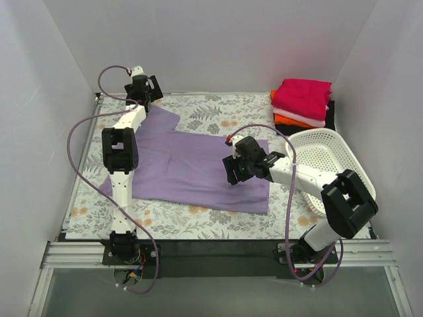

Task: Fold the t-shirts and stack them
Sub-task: Fold the tshirt

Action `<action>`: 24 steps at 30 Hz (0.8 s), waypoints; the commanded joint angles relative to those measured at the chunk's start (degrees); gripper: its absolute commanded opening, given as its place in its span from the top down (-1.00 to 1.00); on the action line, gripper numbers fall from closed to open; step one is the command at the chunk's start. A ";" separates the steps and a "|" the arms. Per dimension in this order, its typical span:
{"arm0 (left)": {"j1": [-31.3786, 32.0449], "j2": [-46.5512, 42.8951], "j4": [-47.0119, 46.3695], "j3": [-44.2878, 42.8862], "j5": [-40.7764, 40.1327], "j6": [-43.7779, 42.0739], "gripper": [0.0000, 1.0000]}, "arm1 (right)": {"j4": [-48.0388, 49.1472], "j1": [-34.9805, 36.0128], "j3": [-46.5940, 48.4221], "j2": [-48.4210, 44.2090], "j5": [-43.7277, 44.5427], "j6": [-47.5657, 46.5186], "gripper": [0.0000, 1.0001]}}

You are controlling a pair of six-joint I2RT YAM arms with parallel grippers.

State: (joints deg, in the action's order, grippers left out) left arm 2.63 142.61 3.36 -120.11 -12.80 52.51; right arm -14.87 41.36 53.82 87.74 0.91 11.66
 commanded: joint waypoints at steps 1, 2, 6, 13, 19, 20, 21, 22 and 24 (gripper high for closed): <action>-0.35 1.97 -0.37 -2.05 2.60 -0.04 -0.61 | 1.95 -0.06 -0.65 -0.64 -0.47 -0.06 -0.11; -0.35 2.67 -0.37 -2.40 2.86 0.05 -0.60 | 2.04 -0.14 -0.74 -0.73 -0.55 0.11 -0.11; -0.35 4.08 -0.28 -2.67 2.34 0.49 -0.53 | 2.57 -0.14 -1.79 -1.70 -0.47 0.64 -0.11; -0.44 5.40 1.39 -2.49 0.32 -0.04 -0.40 | 3.10 -0.14 -3.28 -2.84 -0.47 1.35 -0.11; -0.44 5.40 1.22 -1.79 -0.56 -1.18 0.00 | 3.54 -0.14 -3.99 -3.28 -0.47 1.70 -0.11; -0.44 5.23 1.13 -1.70 -0.82 -1.27 0.11 | 3.54 -0.14 -4.08 -3.37 -0.47 1.79 -0.11; -0.44 5.23 1.13 -1.79 -1.26 -1.53 0.13 | 3.54 -0.14 -4.25 -3.46 -0.47 1.87 -0.11; -0.44 5.23 1.04 -1.79 -1.61 -1.97 0.14 | 3.54 -0.14 -4.34 -3.54 -0.47 1.96 -0.10; -0.61 4.96 0.78 -1.88 -1.62 -2.41 0.30 | 3.54 -0.14 -4.52 -3.81 -0.12 2.05 -0.11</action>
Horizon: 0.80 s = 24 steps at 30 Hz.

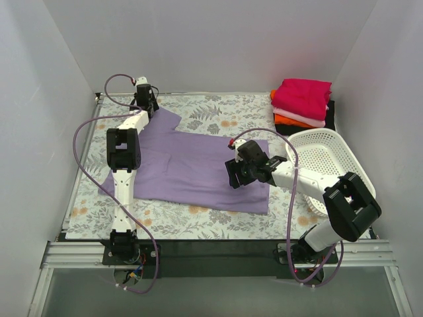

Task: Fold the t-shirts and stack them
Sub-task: Fold the tshirt

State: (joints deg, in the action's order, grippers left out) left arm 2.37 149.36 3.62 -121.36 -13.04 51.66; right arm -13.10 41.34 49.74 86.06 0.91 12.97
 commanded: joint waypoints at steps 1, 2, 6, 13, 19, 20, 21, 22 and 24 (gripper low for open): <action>-0.44 -1.79 0.43 -0.63 -1.46 -1.91 0.35 | 1.77 -0.12 -0.52 -2.30 0.23 0.83 -0.11; -0.44 -1.97 0.43 -0.63 -1.55 -2.09 0.39 | 1.68 -0.12 -0.52 -2.39 0.41 0.83 -0.11; -0.88 -1.97 -0.10 -0.63 -1.11 -3.32 0.62 | 1.68 -0.12 -0.43 -1.95 1.46 0.83 -0.11; -1.67 -1.79 -0.54 -0.72 -0.41 -4.90 1.00 | 1.59 -1.61 0.71 -0.55 2.96 0.74 -0.11; -2.11 -4.41 -1.68 2.95 -1.11 -5.43 1.00 | 1.59 -3.02 0.71 -0.72 3.92 0.74 -0.11; -2.19 -5.38 -2.38 4.54 -1.29 -5.43 1.00 | 1.59 -3.20 0.71 -0.89 4.19 0.65 -0.11; -2.28 -6.44 -3.26 6.03 -1.20 -5.34 1.00 | 1.59 -3.46 0.80 -0.90 4.45 0.65 -0.11; -2.28 -8.36 -5.44 7.44 -0.94 -5.08 1.00 | 1.59 -4.59 1.32 -0.90 4.89 0.22 -0.11; -2.28 -9.87 -6.60 10.26 -0.32 -4.81 1.00 | 1.50 -6.44 2.29 -0.20 5.77 -0.23 -0.11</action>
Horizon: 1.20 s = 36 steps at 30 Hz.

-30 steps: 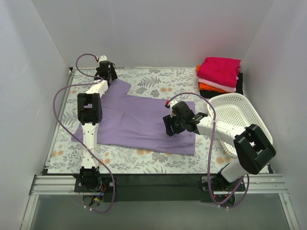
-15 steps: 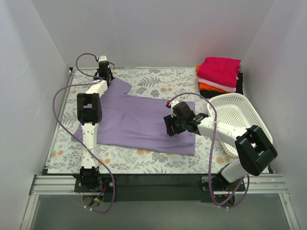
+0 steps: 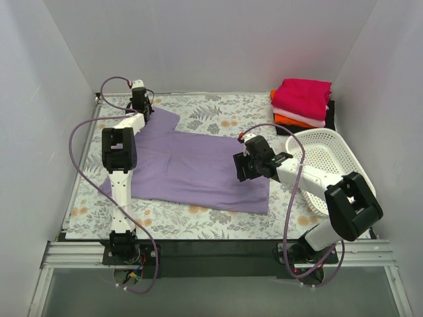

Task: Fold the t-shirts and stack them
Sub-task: Fold the tshirt

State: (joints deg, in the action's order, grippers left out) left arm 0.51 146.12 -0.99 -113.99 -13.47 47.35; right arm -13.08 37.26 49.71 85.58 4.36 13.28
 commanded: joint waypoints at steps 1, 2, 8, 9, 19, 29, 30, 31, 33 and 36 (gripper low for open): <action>-0.43 -7.43 -1.99 3.25 0.38 -0.42 1.00 | 1.57 -4.62 3.45 0.55 2.67 -1.14 -0.11; -0.43 -7.61 -1.91 3.69 0.64 -0.33 1.00 | 1.57 -5.87 4.24 1.16 2.58 -1.41 -0.11; -0.43 -8.22 -1.73 4.04 1.08 -1.30 1.00 | 1.65 -11.59 11.97 5.90 4.78 -3.70 -0.11; -0.43 -8.22 -1.64 4.04 0.91 -1.65 1.00 | 1.57 -11.94 13.38 6.78 4.95 -3.79 -0.11; -0.43 -9.01 -2.17 5.89 -0.06 -2.62 1.00 | 1.48 -16.60 28.15 22.86 8.38 -5.37 -0.09; -2.36 -9.72 -2.61 6.24 0.03 -3.58 1.00 | 0.95 -20.38 33.34 29.02 5.84 -5.46 -0.08; -2.36 -9.72 -2.61 6.15 0.03 -3.58 1.00 | 0.87 -20.47 33.26 29.29 5.31 -5.37 -0.08; -2.36 -9.72 -2.61 6.15 0.03 -3.58 1.00 | 0.86 -20.56 33.26 29.81 5.13 -5.28 -0.08; -2.45 -9.72 -2.61 6.15 -0.06 -3.67 1.00 | 0.69 -20.64 33.17 30.35 4.69 -5.19 -0.08; -2.45 -9.63 -2.61 6.15 -0.15 -3.94 1.00 | 0.60 -20.82 32.99 31.23 5.04 -4.84 -0.07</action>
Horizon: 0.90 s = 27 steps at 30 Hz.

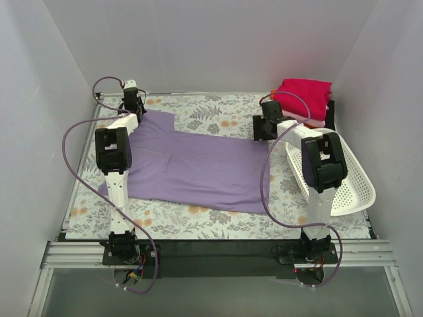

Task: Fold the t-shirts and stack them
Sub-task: Fold the tshirt

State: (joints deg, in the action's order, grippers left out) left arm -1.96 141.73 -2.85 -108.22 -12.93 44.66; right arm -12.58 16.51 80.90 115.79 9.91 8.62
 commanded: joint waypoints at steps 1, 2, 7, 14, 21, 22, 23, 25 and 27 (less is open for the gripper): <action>-0.06 -5.24 -0.75 0.47 -0.78 -1.33 1.00 | 0.01 -0.08 1.71 1.45 -0.33 -0.19 -0.07; -0.07 -5.15 -0.75 0.47 -0.70 -1.33 1.00 | 0.01 -0.08 1.71 1.63 -0.16 -0.10 -0.06; -0.07 -5.06 -1.01 0.12 -0.26 -1.69 1.00 | -0.96 -0.34 1.71 2.34 0.72 0.34 0.03; -0.15 -4.27 -0.66 -1.73 1.24 -1.95 1.00 | -1.66 -0.43 1.27 2.51 1.34 0.25 0.45; -0.15 -8.03 -5.40 3.52 2.46 -0.55 1.00 | -1.84 -0.43 -0.30 -0.12 -0.06 -0.01 0.97; -0.15 -8.83 -6.11 4.24 2.73 -0.37 1.00 | -1.84 -0.43 -0.74 -1.52 -0.42 -0.10 0.97; -0.24 -9.45 -6.63 4.60 3.08 -0.11 1.00 | -1.84 -0.52 -1.18 -2.31 -0.77 -0.18 0.97; -0.24 -11.03 -6.90 5.30 3.70 0.60 1.00 | -1.57 -0.52 -2.94 -4.85 -1.91 -0.53 0.97; -0.33 -12.70 -8.04 6.18 4.31 1.12 1.00 | -1.22 -0.34 -5.21 -6.71 -3.05 -0.54 0.97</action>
State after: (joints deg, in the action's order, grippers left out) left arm -2.07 137.25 -6.76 -102.83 -10.20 44.91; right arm -13.63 16.45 78.00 114.76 8.60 8.78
